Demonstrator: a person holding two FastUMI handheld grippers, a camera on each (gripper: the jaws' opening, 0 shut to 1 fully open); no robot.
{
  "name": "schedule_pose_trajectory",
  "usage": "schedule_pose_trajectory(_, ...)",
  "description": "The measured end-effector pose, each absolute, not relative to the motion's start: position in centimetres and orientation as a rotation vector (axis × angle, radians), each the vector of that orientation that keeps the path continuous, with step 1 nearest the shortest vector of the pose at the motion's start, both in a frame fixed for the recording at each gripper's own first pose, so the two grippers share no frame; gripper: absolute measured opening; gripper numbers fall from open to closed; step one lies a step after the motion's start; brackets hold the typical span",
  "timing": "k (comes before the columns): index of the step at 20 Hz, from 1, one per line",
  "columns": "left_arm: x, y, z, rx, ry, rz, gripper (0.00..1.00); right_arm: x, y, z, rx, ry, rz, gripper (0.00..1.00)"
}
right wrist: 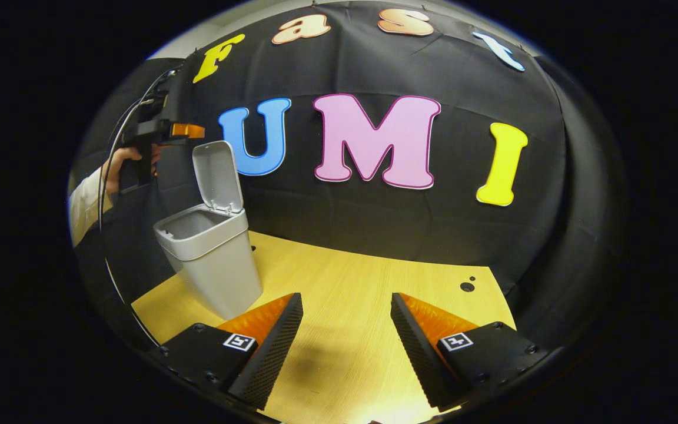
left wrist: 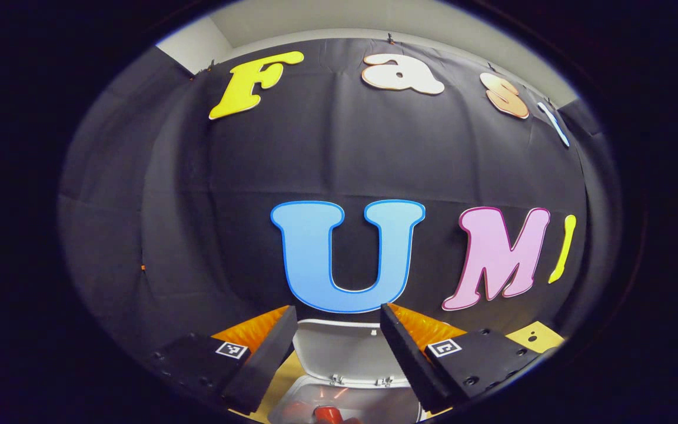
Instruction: Press the lid of the desktop garbage bin to open it, pick up the crumpled paper on the desktop and throw it into the bin, then pick up the pop can on the desktop and drop it into the bin, and finally close the garbage bin lid.
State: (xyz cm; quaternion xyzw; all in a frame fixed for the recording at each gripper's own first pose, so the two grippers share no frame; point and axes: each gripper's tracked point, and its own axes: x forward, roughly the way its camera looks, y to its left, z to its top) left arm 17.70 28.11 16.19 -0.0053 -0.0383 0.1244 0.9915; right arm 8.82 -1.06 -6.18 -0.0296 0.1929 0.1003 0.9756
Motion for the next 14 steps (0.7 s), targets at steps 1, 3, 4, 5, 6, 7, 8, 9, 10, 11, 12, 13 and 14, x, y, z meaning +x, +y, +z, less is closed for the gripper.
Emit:
schedule_pose_trajectory(1,18.7,27.9,15.9,-0.013,-0.057,0.231,0.95,8.7,-1.0,-6.3,-0.056,0.392,0.204,0.97)
schedule_pose_trajectory(3,20.0,28.0,14.3,0.011,0.003,0.233,0.95,8.8,-1.1,-6.2,-0.055,0.391,0.202,0.97)
schedule_pose_trajectory(4,20.6,27.9,13.9,0.023,0.018,0.231,0.95,8.8,-1.1,-6.1,-0.055,0.387,0.199,0.97)
schedule_pose_trajectory(5,20.8,27.9,14.1,0.032,0.016,0.230,0.96,8.8,-1.2,-6.1,-0.052,0.386,0.197,0.97)
schedule_pose_trajectory(6,20.9,27.8,14.1,0.044,0.026,0.228,0.97,8.8,-1.2,-6.2,-0.047,0.389,0.195,0.97)
schedule_pose_trajectory(7,20.5,27.8,13.8,0.053,0.041,0.230,0.96,8.8,-1.2,-6.2,-0.041,0.391,0.195,0.97)
schedule_pose_trajectory(8,20.4,27.7,13.8,0.056,0.041,0.228,0.97,8.8,-1.2,-6.3,-0.037,0.392,0.196,0.97)
schedule_pose_trajectory(9,20.2,27.6,13.8,0.058,0.050,0.223,0.97,8.8,-1.2,-6.3,-0.040,0.394,0.197,0.97)
schedule_pose_trajectory(10,20.0,27.7,13.8,0.058,0.053,0.216,0.97,8.8,-1.1,-6.4,-0.047,0.398,0.198,0.97)
schedule_pose_trajectory(11,19.8,27.7,13.8,0.060,0.060,0.209,0.97,8.8,-1.1,-6.5,-0.049,0.402,0.201,0.97)
schedule_pose_trajectory(12,19.5,27.7,13.6,0.068,0.070,0.204,0.97,8.8,-0.9,-6.6,-0.047,0.404,0.206,0.97)
schedule_pose_trajectory(13,19.1,27.6,13.5,0.077,0.081,0.201,0.97,8.9,-0.7,-6.6,-0.044,0.404,0.211,0.97)
schedule_pose_trajectory(14,18.7,27.6,13.3,0.084,0.097,0.200,0.97,9.0,-0.4,-6.5,-0.042,0.403,0.216,0.97)
